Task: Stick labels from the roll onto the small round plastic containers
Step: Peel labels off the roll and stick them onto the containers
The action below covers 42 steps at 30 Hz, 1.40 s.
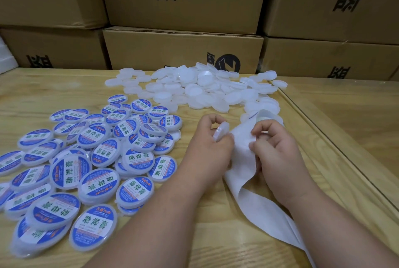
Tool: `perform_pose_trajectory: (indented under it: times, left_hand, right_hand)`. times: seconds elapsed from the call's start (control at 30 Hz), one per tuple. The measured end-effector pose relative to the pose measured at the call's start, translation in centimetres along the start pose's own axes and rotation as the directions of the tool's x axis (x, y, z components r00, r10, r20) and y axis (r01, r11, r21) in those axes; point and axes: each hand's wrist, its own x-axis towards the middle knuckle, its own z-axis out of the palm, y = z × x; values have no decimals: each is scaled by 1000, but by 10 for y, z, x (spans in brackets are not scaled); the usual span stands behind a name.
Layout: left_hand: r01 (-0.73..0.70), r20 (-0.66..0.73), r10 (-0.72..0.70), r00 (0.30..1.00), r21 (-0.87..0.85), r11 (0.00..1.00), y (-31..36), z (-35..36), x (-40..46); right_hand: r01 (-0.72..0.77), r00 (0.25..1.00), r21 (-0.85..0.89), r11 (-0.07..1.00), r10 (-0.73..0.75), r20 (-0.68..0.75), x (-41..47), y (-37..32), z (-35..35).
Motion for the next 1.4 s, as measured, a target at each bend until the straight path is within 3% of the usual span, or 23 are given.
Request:
perform_pose_trajectory:
  times: [0.13,0.3,0.5,0.57,0.67,0.77,0.87,1.1,1.4]
  left_hand:
    - [-24,64,23,998,19,1000,3,-2,-2]
    - [-8,135,4,991,27,1000,2,3,-3]
    - [-119,385,56,921,141,983,0,3,-8]
    - [-118,335,74,939,112,987,-2,4,-6]
    - [-88,152,96,984,-62,994,-2,4,-3]
    - [-104,-25,104,994,-38,994,-5,1,1]
    - [-61,-112,60,992,0,998,-5,1,4]
    - [-102,-15,101,995,-32,994,-5,4,2]
    - [-104,-19,103,994,-70,992,-3,4,3]
  right_hand:
    - [-120,985,37,992,124,-119,5,1,-1]
    - [-130,981,-12,991,127,-146,7,2,0]
    - [-171,960,40,984,176,-220,11,5,-4]
    - [-172,963,28,985,174,-205,11,5,-4]
    - [-166,972,-33,986,158,-171,11,5,-3]
    - [-167,977,-91,982,153,-146,10,6,-3]
    - [-178,980,-113,977,166,-110,9,5,-2]
    - [-142,990,-114,983,139,-29,7,4,4]
    - [-100,995,-97,990,103,20,6,4,1]
